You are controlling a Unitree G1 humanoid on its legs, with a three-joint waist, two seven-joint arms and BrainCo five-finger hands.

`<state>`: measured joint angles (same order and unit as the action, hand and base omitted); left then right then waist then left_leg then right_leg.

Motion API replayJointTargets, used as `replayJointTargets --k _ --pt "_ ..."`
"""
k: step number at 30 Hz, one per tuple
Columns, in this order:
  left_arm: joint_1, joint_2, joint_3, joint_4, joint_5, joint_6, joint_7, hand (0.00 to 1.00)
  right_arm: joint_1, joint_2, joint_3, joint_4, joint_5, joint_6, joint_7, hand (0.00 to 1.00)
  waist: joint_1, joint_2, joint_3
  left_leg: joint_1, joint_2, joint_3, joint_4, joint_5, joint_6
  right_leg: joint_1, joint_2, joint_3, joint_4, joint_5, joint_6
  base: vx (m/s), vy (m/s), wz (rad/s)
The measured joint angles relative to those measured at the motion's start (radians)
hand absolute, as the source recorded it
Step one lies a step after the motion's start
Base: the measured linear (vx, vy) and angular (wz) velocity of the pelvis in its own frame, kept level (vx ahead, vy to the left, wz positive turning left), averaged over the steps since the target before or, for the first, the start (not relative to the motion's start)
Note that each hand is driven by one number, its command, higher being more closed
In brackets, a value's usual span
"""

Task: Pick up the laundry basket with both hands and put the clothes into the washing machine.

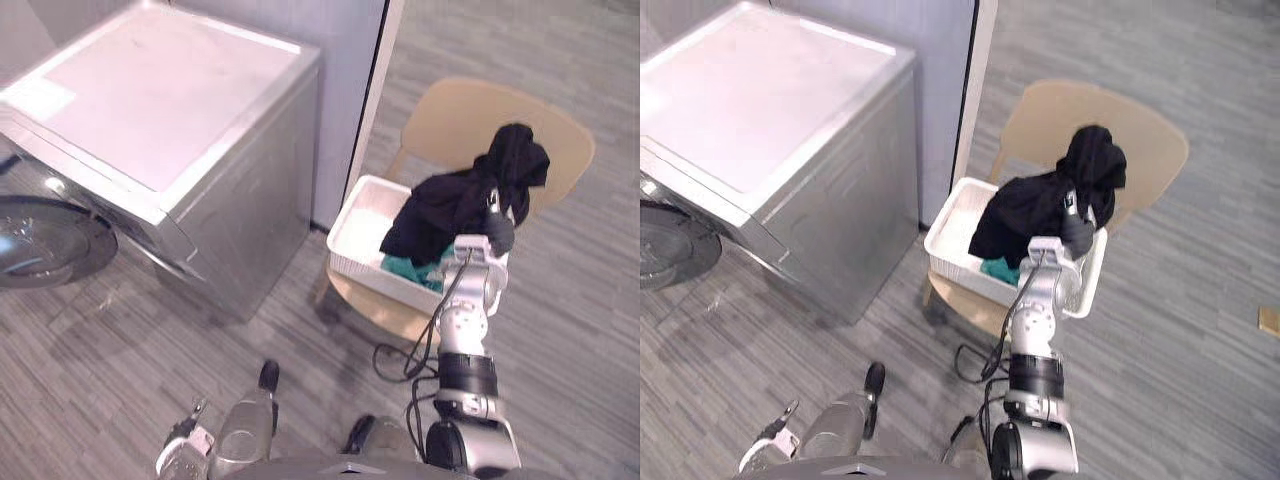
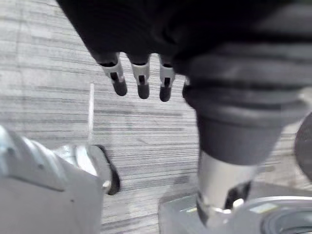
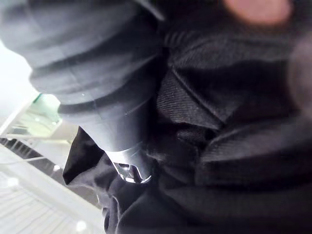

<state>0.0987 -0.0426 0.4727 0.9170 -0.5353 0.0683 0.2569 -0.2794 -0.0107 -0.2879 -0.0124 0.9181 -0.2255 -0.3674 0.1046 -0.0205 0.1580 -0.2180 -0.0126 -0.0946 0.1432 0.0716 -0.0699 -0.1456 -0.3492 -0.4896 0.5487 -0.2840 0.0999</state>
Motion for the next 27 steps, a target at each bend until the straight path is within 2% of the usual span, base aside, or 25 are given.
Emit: replayJointTargets --k 3,6,8,9,13,14,16,20,23,27 --pt "-0.001 -0.014 0.086 -0.013 -0.013 0.001 0.010 0.00 0.065 0.012 -0.032 -0.035 0.000 -0.011 0.019 1.00 -0.002 0.002 -0.056 0.055 -0.007 -0.033 -0.044 0.014 0.000 0.068 0.000 -0.042 -0.034 -0.001 0.011 0.07 -0.057 0.29" --pt "0.025 -0.016 0.130 -0.155 -0.032 0.000 0.040 0.00 0.078 0.011 -0.050 -0.052 -0.001 -0.014 0.038 1.00 0.001 0.009 -0.089 0.098 -0.008 -0.033 -0.060 0.014 0.002 0.113 0.006 -0.044 -0.062 0.003 0.019 0.02 -0.018 0.01" --pt "0.047 -0.016 0.159 -0.377 -0.013 -0.003 0.057 0.00 0.085 0.011 -0.052 -0.052 -0.004 -0.014 0.061 1.00 0.004 0.023 -0.118 0.114 -0.004 -0.024 -0.063 0.011 0.006 0.129 0.022 -0.030 -0.092 0.019 0.024 0.01 -0.002 -0.16" --pt "0.049 -0.015 0.162 -0.434 -0.001 -0.009 0.068 0.00 0.088 0.011 -0.049 -0.052 -0.004 -0.013 0.063 1.00 0.007 0.028 -0.122 0.121 -0.001 -0.017 -0.064 0.010 0.007 0.133 0.026 -0.020 -0.101 0.024 0.025 0.00 0.013 -0.30" --pt "0.051 -0.014 0.174 -0.826 0.035 -0.061 0.142 0.00 0.146 0.011 -0.027 -0.052 -0.005 0.011 0.090 1.00 0.006 0.057 -0.150 0.167 0.003 0.014 -0.077 0.001 0.018 0.164 0.047 0.028 -0.163 0.063 0.030 -0.01 0.044 -0.32" --pt "0.049 -0.013 0.168 -0.869 0.048 -0.069 0.152 0.00 0.157 0.011 -0.025 -0.052 -0.006 0.016 0.098 1.00 0.004 0.061 -0.153 0.169 0.003 0.017 -0.077 -0.001 0.020 0.167 0.051 0.035 -0.173 0.069 0.031 -0.03 0.059 -0.27" --pt "0.037 0.013 0.114 -0.969 0.047 -0.095 0.157 0.00 0.199 0.011 -0.016 -0.052 -0.005 0.044 0.106 1.00 -0.005 0.072 -0.159 0.186 0.004 0.033 -0.080 -0.003 0.023 0.184 0.060 0.052 -0.209 0.092 0.029 -0.04 0.064 -0.27" --pt "0.034 0.062 -0.012 -1.093 0.039 -0.097 0.122 0.00 0.223 0.010 0.041 -0.056 -0.005 0.089 0.147 1.00 -0.024 0.076 -0.162 0.210 0.010 0.071 -0.094 -0.005 0.026 0.186 0.076 0.100 -0.248 0.123 0.025 -0.04 0.039 -0.34" --pt "-0.002 0.096 -0.193 -1.190 0.039 -0.098 0.048 0.00 0.237 0.010 0.091 -0.098 -0.004 0.104 0.188 1.00 -0.039 0.073 -0.154 0.238 0.012 0.100 -0.105 -0.006 0.026 0.206 0.086 0.132 -0.288 0.155 0.028 -0.04 0.037 -0.28" --pt "-0.057 0.131 -0.383 -1.220 0.047 -0.099 -0.033 0.00 0.237 0.004 0.165 -0.146 -0.004 0.122 0.231 1.00 -0.070 0.076 -0.151 0.267 0.013 0.130 -0.131 -0.009 0.024 0.216 0.096 0.177 -0.331 0.184 0.032 -0.04 0.042 -0.32"
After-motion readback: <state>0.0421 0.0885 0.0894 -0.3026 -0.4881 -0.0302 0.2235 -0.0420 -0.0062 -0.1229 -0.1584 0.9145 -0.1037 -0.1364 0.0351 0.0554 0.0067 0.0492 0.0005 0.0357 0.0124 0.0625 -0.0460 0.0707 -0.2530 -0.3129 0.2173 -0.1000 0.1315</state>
